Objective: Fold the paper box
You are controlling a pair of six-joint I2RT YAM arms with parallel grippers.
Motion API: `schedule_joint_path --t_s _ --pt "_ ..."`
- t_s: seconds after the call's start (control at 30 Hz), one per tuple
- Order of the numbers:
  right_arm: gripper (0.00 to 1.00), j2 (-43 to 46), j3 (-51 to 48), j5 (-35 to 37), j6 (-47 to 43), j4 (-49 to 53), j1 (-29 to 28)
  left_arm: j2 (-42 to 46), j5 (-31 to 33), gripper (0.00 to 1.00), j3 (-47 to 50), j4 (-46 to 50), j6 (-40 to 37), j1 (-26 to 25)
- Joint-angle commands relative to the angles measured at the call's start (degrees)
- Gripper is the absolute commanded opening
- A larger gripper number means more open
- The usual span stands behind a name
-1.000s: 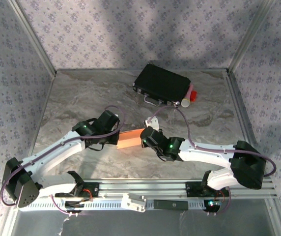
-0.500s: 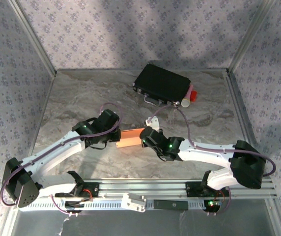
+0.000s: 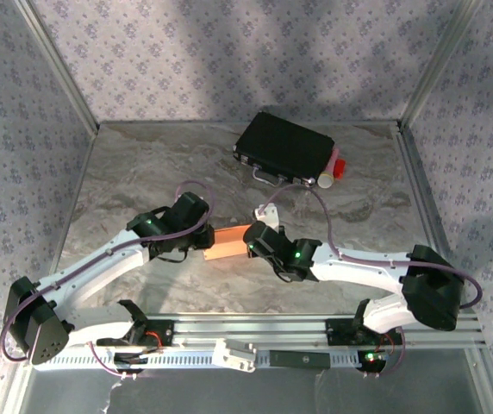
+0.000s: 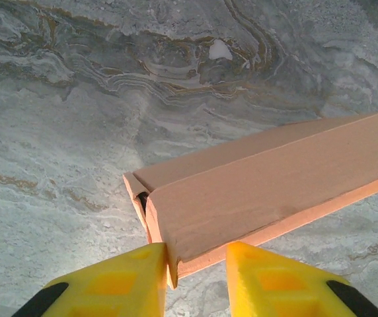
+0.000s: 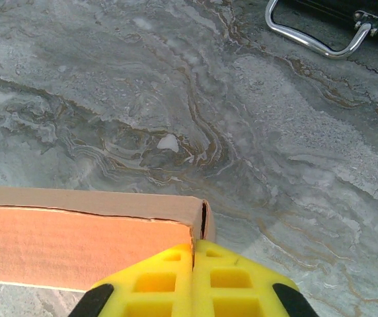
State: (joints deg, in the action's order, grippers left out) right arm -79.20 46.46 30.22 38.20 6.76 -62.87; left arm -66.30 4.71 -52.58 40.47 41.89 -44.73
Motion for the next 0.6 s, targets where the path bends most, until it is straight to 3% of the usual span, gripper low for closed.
schedule_joint_path --t_s 0.0,0.57 --pt "0.0 -0.77 1.97 -0.86 1.18 1.76 -0.31 2.03 -1.46 0.29 0.63 -0.06 0.42 -0.43" --pt "0.0 -0.96 2.89 -0.86 1.97 3.49 0.11 4.03 0.57 0.3 1.68 2.42 2.4 -2.28"
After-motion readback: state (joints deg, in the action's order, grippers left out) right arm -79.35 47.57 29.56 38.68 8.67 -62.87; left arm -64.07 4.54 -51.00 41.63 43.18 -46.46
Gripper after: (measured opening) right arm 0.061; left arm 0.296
